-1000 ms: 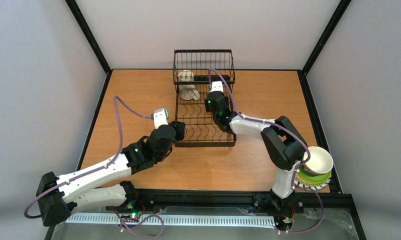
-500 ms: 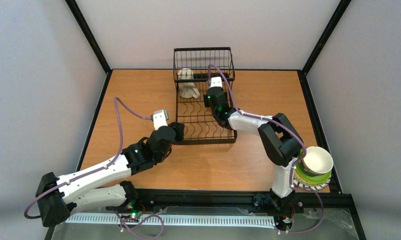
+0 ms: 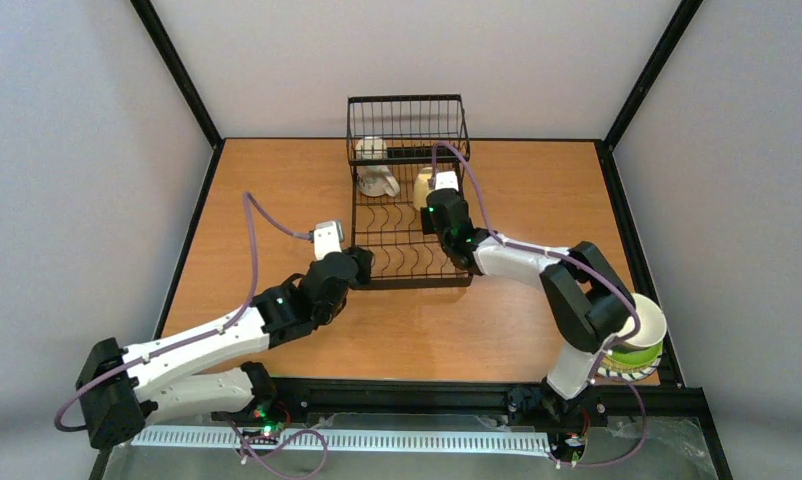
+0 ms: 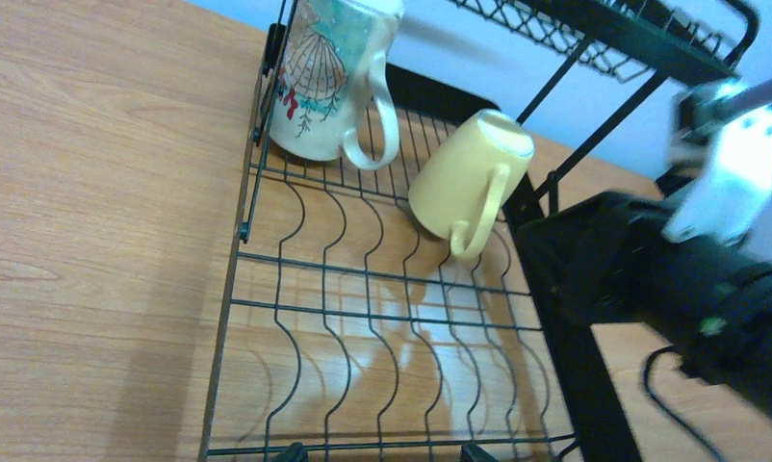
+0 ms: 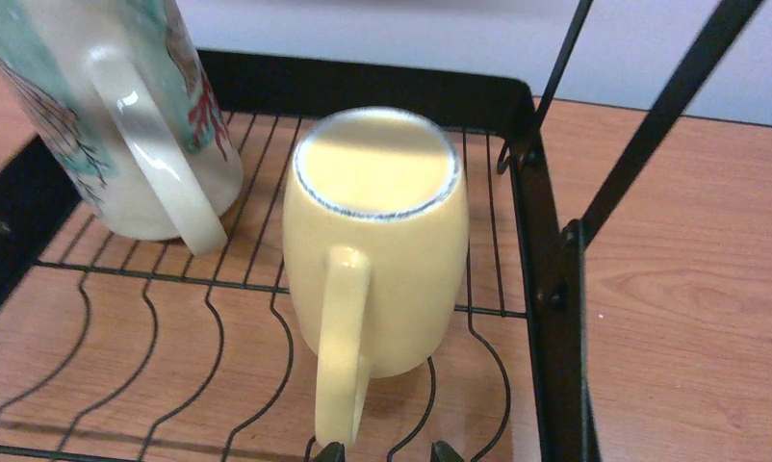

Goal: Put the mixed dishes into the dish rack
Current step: Adjust the cup in the dish rack.

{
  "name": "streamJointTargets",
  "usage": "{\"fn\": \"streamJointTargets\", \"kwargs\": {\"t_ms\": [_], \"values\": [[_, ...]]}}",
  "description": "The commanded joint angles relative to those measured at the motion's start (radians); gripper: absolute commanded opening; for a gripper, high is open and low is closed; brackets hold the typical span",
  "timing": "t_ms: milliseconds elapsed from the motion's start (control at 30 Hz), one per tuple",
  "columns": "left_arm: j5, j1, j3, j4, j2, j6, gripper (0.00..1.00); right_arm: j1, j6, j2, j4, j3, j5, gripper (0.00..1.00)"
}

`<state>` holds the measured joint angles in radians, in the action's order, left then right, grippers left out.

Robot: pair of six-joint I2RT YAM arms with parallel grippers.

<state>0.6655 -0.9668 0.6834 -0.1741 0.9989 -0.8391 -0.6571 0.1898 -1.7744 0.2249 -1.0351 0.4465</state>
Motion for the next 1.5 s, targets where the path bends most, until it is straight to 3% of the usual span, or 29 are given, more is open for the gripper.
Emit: {"fn": "streamJointTargets", "kwargs": {"t_ms": [0,367,733,967,1233,1467], "values": [[0.003,-0.010,0.053,-0.001,0.056,0.105,0.89,-0.011,0.038,0.098,-0.034,0.024,-0.006,0.51],[0.038,-0.010,0.227,0.127,0.281,0.583,0.89,0.011,0.132,0.320,-0.198,0.056,0.089,0.57],[-0.004,-0.010,0.326,0.382,0.587,0.984,0.89,0.205,0.363,0.535,-0.464,0.017,0.101,0.68],[0.017,-0.010,0.369,0.505,0.753,1.189,0.89,0.300,0.401,0.597,-0.466,0.003,0.000,0.69],[0.051,-0.024,0.410,0.652,0.914,1.444,0.95,0.322,0.393,0.590,-0.448,-0.018,-0.037,0.69],[0.055,-0.026,0.448,0.710,1.000,1.575,0.96,0.332,0.379,0.579,-0.445,-0.026,-0.043,0.70]]}}
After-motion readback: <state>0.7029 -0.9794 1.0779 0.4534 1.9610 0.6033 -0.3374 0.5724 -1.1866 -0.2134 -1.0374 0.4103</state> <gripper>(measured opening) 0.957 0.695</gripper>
